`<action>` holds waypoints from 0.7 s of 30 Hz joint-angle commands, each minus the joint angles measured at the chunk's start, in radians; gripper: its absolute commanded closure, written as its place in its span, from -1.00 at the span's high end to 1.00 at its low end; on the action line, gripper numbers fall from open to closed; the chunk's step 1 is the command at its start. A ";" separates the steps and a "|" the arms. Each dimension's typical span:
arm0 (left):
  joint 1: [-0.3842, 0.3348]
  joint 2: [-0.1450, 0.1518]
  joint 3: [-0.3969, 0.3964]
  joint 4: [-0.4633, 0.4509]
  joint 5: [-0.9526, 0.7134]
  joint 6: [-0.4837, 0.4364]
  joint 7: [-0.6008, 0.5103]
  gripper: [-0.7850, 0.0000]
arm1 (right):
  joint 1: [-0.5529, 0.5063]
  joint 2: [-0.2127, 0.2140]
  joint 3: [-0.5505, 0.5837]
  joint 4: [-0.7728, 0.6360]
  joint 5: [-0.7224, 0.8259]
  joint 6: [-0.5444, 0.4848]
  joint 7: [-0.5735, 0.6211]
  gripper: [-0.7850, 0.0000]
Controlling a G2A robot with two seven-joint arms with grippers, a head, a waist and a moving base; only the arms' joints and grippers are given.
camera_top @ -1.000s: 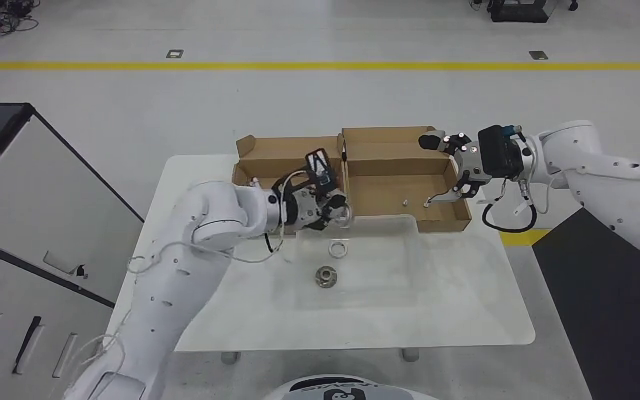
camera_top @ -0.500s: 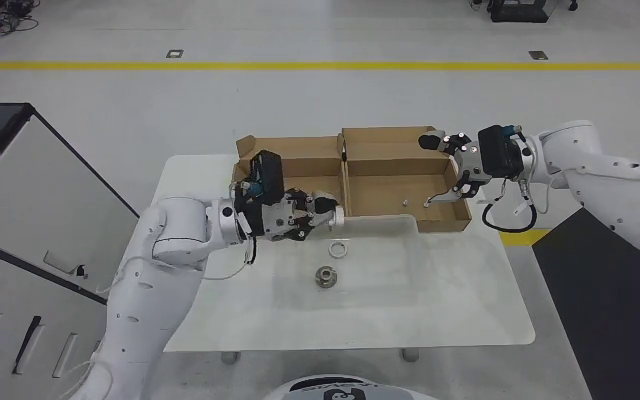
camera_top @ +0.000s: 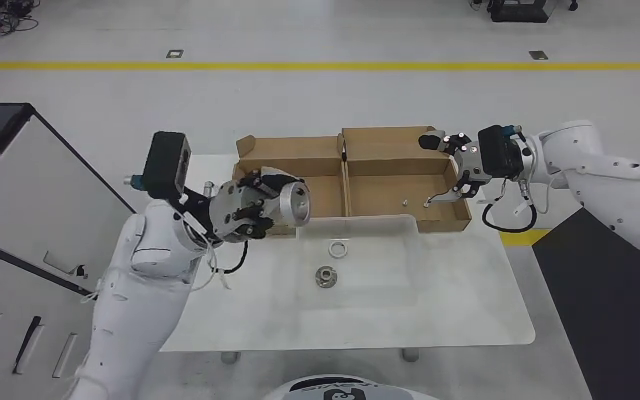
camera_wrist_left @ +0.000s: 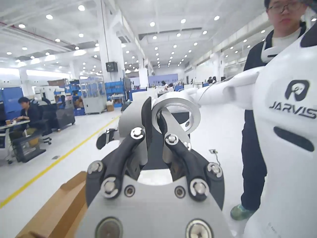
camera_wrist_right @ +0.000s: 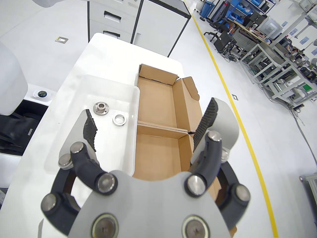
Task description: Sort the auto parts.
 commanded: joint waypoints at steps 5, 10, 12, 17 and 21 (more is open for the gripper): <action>0.009 0.027 0.020 -0.050 -0.044 0.000 0.143 -1.00 | 0.000 0.000 0.000 0.000 0.000 0.000 0.000 1.00; 0.017 0.039 0.025 -0.077 -0.035 0.000 0.198 -1.00 | 0.000 0.000 0.000 0.000 0.000 0.000 0.000 1.00; 0.017 0.039 0.025 -0.077 -0.035 0.000 0.198 -1.00 | 0.000 0.000 0.000 0.000 0.000 0.000 0.000 1.00; 0.017 0.039 0.025 -0.077 -0.035 0.000 0.198 -1.00 | 0.000 0.000 0.000 0.000 0.000 0.000 0.000 1.00; 0.043 0.035 0.051 -0.106 -0.105 0.013 0.229 -1.00 | 0.000 0.000 0.000 0.000 0.000 0.000 0.000 1.00</action>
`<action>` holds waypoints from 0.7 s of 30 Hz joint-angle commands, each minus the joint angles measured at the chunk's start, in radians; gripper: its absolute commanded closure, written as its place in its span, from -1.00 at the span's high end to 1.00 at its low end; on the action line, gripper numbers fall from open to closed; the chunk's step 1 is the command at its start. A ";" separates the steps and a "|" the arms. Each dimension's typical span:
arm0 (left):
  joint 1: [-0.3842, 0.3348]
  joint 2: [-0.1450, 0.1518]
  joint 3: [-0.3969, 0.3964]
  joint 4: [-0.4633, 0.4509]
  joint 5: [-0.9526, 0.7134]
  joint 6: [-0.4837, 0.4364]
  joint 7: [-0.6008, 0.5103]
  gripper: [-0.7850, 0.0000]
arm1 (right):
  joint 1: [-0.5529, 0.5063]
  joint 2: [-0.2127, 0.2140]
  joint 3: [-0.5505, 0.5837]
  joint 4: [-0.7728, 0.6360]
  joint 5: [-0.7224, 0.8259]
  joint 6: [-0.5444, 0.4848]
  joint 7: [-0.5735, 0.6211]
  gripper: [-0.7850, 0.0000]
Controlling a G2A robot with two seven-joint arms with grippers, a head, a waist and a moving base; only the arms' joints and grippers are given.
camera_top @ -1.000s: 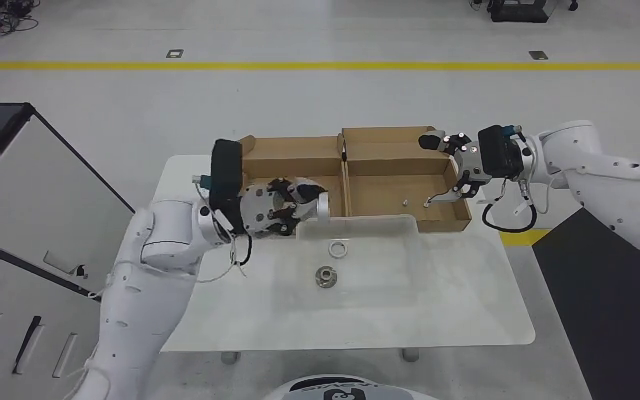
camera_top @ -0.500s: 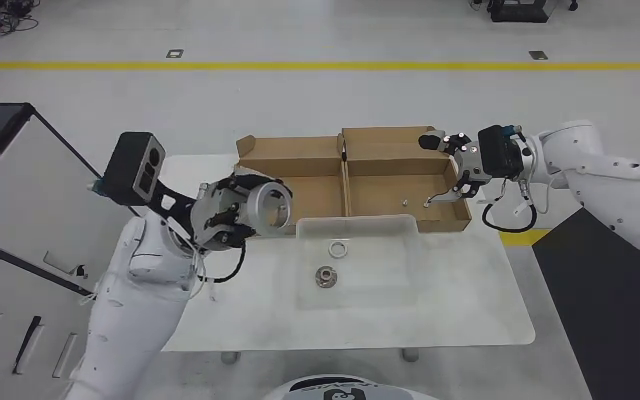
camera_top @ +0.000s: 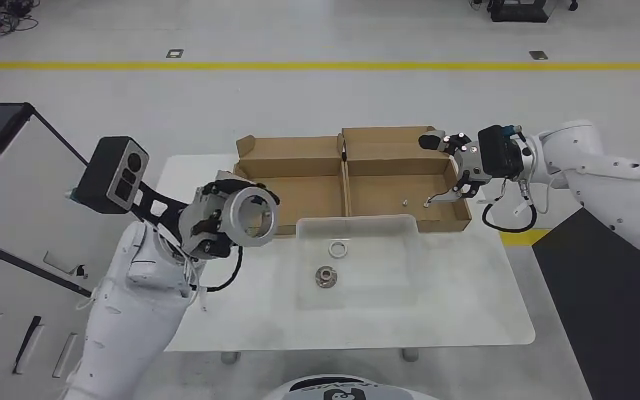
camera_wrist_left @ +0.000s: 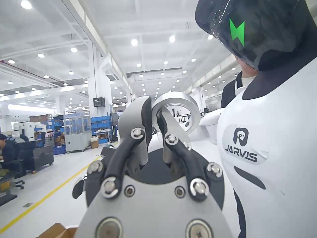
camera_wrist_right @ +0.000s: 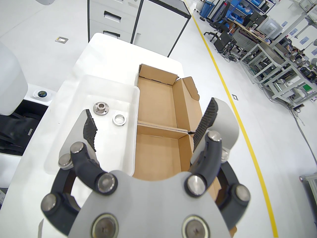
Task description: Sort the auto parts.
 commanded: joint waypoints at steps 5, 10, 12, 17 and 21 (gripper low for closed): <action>0.054 -0.001 0.025 -0.038 -0.127 -0.013 0.029 -1.00 | 0.000 0.000 0.000 0.000 0.000 0.000 0.000 1.00; 0.096 0.003 0.020 -0.060 -0.197 -0.013 0.020 -1.00 | 0.000 0.000 0.000 0.000 0.000 0.000 0.000 1.00; 0.106 0.004 0.011 -0.065 -0.218 -0.013 0.013 -1.00 | 0.000 0.000 0.000 0.000 0.000 0.000 0.000 1.00; 0.121 0.009 -0.034 -0.038 -0.184 -0.013 -0.037 -1.00 | 0.000 0.000 0.000 0.000 0.000 0.000 0.000 1.00; 0.118 0.013 -0.067 -0.006 -0.127 -0.013 -0.089 -1.00 | 0.000 0.000 0.000 0.000 0.000 0.000 0.000 1.00</action>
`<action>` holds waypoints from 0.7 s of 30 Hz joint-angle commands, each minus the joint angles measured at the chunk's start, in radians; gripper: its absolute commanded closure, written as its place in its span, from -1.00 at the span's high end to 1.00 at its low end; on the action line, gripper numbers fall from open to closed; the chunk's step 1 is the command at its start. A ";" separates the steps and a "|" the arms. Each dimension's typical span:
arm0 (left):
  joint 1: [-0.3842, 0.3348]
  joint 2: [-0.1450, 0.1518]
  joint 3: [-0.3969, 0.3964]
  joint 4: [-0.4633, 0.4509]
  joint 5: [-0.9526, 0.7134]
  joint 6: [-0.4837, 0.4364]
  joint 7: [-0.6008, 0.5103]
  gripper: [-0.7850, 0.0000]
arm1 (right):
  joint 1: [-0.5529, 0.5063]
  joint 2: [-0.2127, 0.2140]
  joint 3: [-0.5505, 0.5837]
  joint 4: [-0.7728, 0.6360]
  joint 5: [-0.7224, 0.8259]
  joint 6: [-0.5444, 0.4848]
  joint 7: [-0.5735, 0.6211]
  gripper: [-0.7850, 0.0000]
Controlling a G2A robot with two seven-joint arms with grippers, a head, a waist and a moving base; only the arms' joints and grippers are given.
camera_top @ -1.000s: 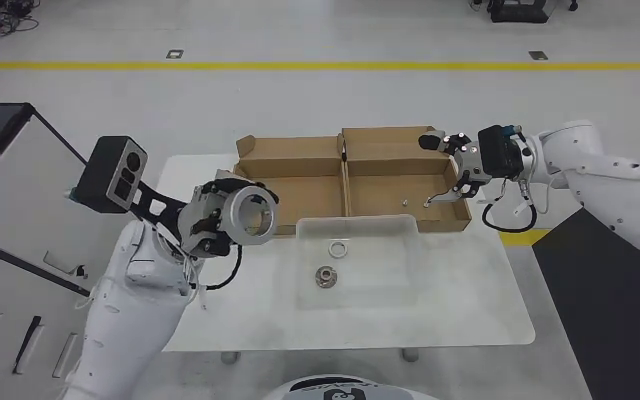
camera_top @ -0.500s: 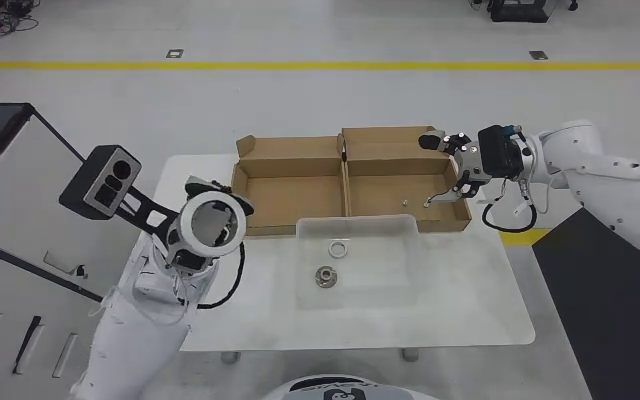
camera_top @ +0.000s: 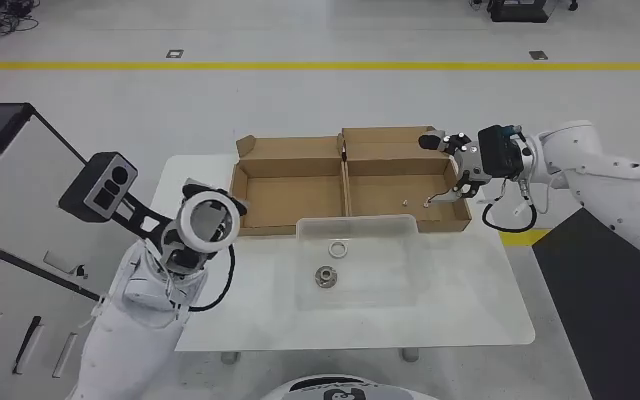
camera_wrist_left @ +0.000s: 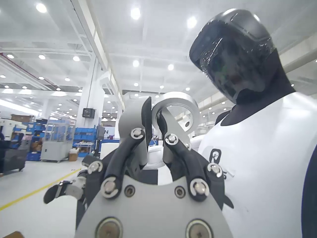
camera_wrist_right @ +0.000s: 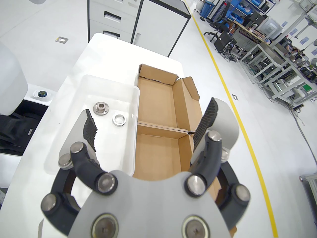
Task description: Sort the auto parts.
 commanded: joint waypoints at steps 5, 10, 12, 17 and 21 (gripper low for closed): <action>0.000 0.007 -0.047 0.041 0.090 0.000 -0.080 -1.00 | 0.000 0.000 0.000 0.000 0.000 0.000 0.000 1.00; -0.001 0.007 -0.054 0.031 0.048 0.000 -0.046 -1.00 | 0.000 0.000 0.000 0.000 0.000 0.000 0.000 1.00; -0.003 0.007 -0.043 0.016 -0.005 0.000 -0.020 -1.00 | 0.000 0.000 0.000 0.000 0.000 0.000 0.000 1.00; -0.016 0.005 -0.020 -0.023 -0.149 0.000 0.021 -1.00 | 0.000 0.000 0.000 0.000 0.000 0.000 0.000 1.00; -0.025 0.004 -0.027 -0.036 -0.211 0.000 0.006 -1.00 | 0.000 0.000 0.000 0.000 0.000 0.000 0.000 1.00</action>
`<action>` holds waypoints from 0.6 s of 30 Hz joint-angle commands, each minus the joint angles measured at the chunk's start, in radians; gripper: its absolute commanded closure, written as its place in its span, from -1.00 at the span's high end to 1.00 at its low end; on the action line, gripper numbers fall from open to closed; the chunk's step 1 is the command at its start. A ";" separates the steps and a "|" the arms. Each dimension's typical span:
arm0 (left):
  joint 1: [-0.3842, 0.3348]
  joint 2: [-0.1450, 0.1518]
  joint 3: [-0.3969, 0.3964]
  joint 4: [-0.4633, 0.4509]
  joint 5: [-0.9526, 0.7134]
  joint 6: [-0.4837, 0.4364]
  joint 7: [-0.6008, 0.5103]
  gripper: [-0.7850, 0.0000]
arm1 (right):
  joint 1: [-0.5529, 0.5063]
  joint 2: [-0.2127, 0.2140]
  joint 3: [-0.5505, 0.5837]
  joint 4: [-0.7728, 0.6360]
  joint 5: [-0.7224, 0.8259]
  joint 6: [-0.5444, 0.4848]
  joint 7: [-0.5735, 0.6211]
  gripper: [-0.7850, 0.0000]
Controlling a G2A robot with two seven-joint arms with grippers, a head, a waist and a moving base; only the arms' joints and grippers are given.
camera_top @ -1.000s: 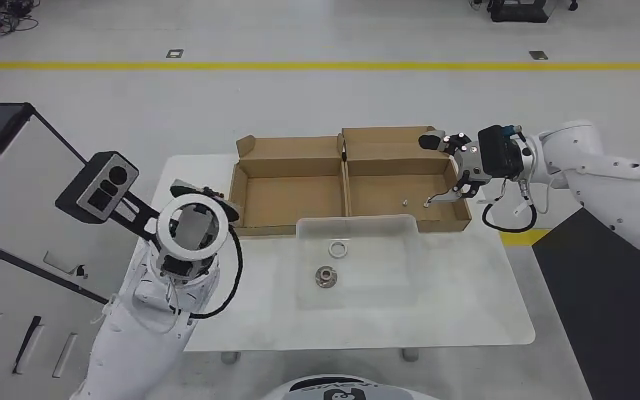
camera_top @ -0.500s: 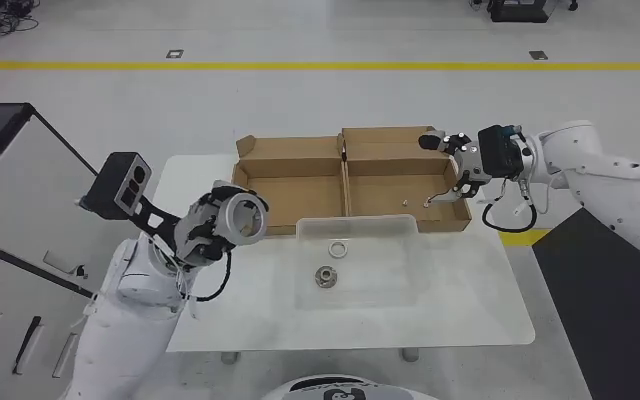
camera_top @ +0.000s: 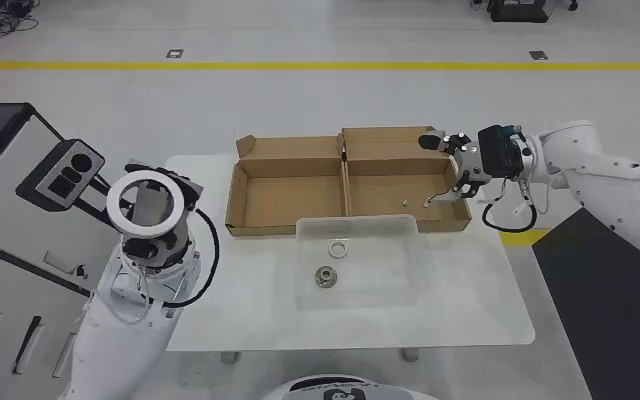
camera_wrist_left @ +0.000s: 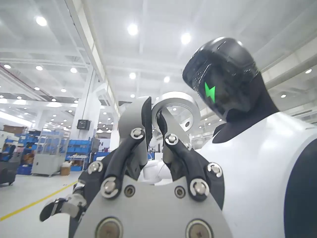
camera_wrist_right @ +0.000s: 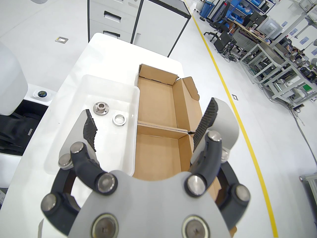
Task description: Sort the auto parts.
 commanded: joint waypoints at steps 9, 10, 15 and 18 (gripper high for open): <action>0.012 0.000 -0.055 0.026 0.035 0.000 -0.130 -1.00 | 0.000 0.000 0.000 0.000 0.000 0.000 0.000 1.00; 0.016 0.000 -0.059 0.031 0.047 0.000 -0.145 -1.00 | 0.000 0.000 0.000 0.000 0.000 0.000 0.000 1.00; 0.027 0.005 -0.079 0.042 0.122 0.000 -0.213 -1.00 | 0.000 0.000 0.000 0.000 0.000 0.000 0.000 1.00; 0.030 0.006 -0.085 0.043 0.150 0.000 -0.226 -1.00 | 0.000 0.000 0.000 0.000 0.000 0.000 0.000 1.00</action>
